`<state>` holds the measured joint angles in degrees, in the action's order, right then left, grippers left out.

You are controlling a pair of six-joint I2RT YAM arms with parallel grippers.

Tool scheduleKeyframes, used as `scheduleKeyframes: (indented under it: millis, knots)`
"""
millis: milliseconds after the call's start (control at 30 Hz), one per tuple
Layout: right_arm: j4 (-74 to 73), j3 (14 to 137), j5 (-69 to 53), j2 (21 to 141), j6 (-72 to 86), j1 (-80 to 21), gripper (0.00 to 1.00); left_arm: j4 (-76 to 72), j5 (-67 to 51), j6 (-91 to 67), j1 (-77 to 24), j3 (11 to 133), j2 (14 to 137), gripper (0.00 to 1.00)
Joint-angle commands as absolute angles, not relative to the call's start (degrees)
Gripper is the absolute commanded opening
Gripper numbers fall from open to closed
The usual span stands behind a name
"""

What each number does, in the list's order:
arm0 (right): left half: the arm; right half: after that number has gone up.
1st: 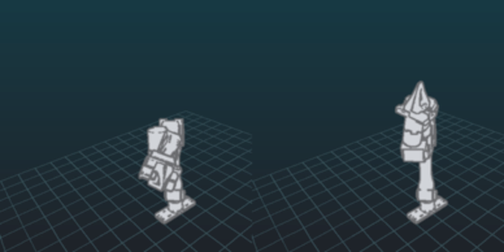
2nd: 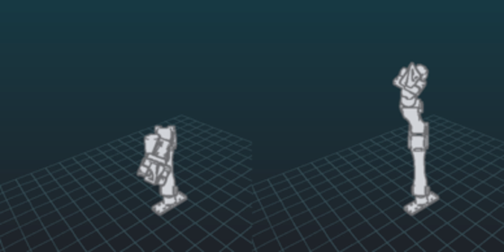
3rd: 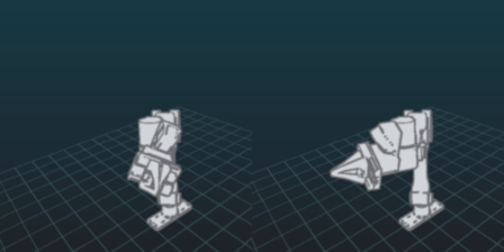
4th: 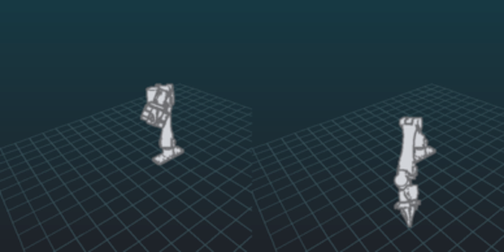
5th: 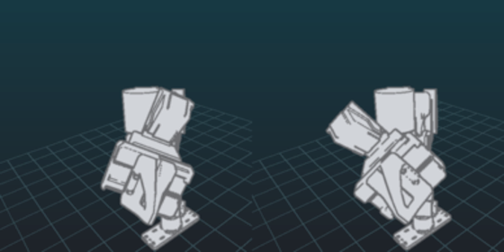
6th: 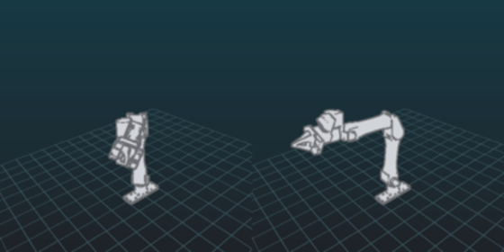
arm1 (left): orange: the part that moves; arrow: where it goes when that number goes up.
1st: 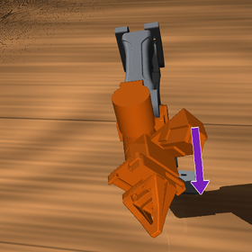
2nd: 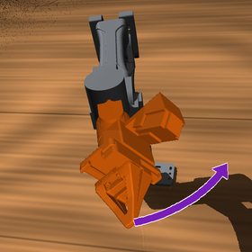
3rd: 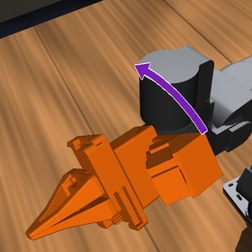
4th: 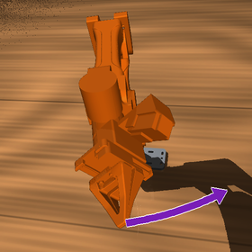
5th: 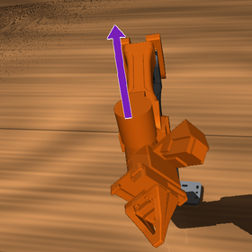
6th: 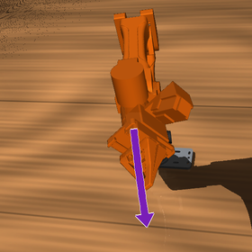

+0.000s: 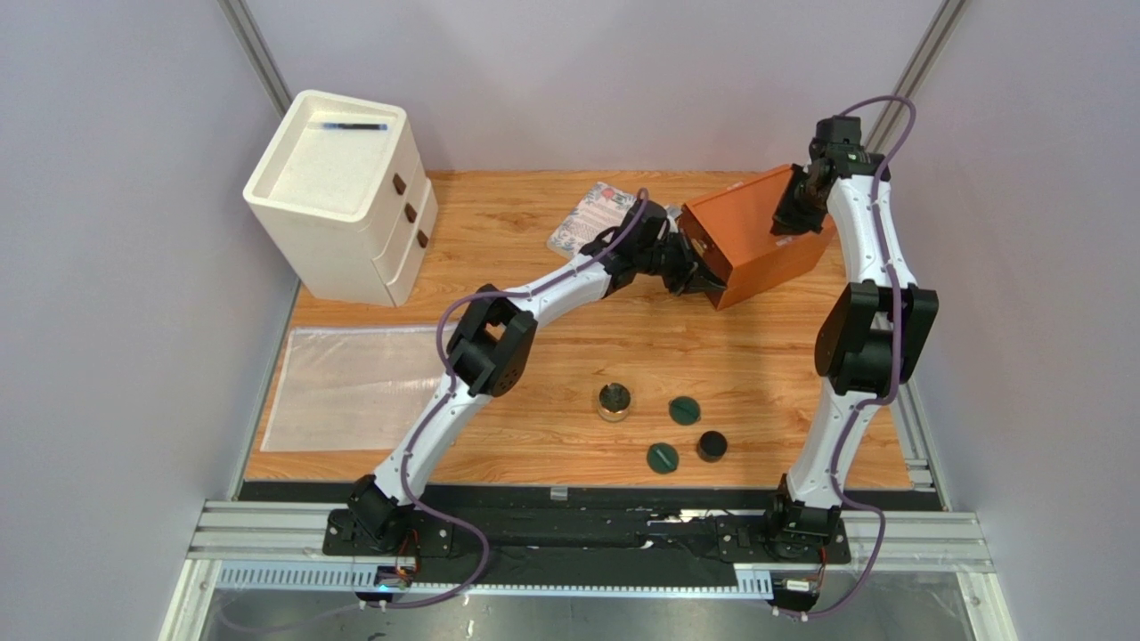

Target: Organize the makeup

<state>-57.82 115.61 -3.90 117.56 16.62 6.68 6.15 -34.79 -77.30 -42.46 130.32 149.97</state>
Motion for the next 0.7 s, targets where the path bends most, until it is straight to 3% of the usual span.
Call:
scheduleKeyframes:
  millis: [0,233,333,433,500,667]
  knots:
    - [-59.77,113.82,-6.15,116.19,15.21,6.94,0.00,-6.04,-33.58,-81.56,-41.40,124.15,143.36,0.00]
    - [-59.50,115.22,-8.17,115.05,15.47,7.29,0.00,-8.88,-34.89,-69.98,-38.85,106.73,126.43,0.03]
    - [-59.41,116.28,-9.58,114.70,15.47,7.29,0.00,-7.12,-38.73,-63.56,-37.10,101.19,118.25,0.11]
    - [-59.85,116.72,-10.54,114.52,15.47,7.29,0.00,5.13,-40.17,-50.67,-35.60,100.54,109.45,0.19]
    - [-59.85,116.81,-11.51,113.91,15.29,7.29,0.00,20.87,-35.37,-37.66,-35.51,103.69,104.36,0.25]
    - [-59.06,117.07,-11.60,113.03,16.34,7.21,0.00,45.91,-25.59,-17.19,-35.33,112.48,102.30,0.33]
